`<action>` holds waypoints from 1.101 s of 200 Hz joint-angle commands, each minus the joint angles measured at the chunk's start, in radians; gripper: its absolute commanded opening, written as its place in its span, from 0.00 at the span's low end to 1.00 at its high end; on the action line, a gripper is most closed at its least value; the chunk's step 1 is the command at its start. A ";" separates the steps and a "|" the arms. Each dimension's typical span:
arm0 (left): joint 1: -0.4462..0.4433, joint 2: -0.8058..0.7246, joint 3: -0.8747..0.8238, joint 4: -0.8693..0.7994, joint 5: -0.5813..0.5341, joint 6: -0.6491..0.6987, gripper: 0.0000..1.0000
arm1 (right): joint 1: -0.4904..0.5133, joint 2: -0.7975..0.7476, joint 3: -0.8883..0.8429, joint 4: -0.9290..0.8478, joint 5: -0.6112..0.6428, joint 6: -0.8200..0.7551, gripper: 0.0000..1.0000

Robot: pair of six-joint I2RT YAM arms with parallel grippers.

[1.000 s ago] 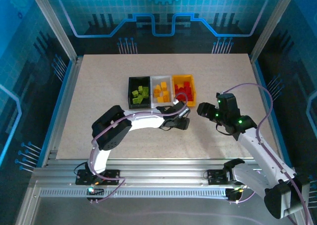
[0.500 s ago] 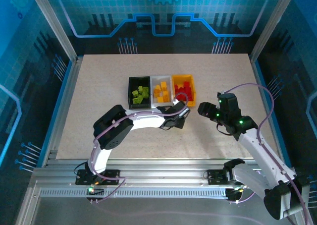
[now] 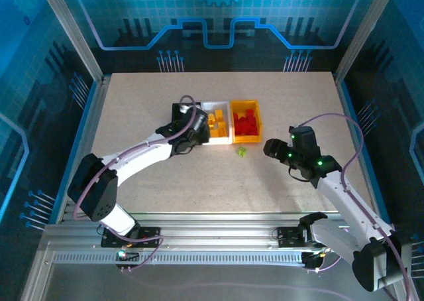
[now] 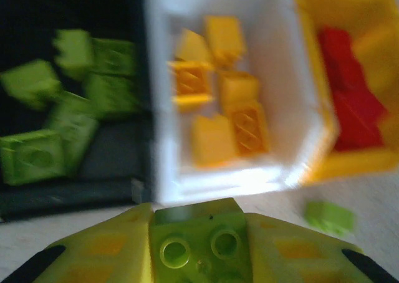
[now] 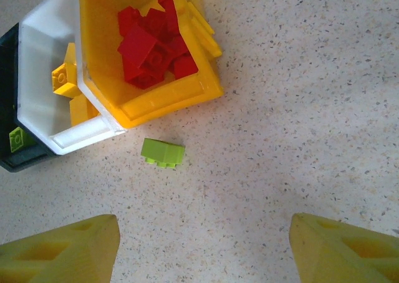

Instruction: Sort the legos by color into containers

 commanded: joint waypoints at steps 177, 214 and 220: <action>-0.009 -0.239 -0.054 0.002 0.125 -0.058 0.99 | 0.159 0.310 0.087 0.099 -0.129 -0.173 0.78; -0.088 -0.385 -0.257 -0.011 0.105 -0.120 0.99 | 0.204 0.488 0.173 0.141 -0.027 -0.142 0.78; -0.095 -0.410 -0.295 -0.006 0.103 -0.130 0.99 | 0.207 0.513 0.176 0.146 -0.004 -0.126 0.78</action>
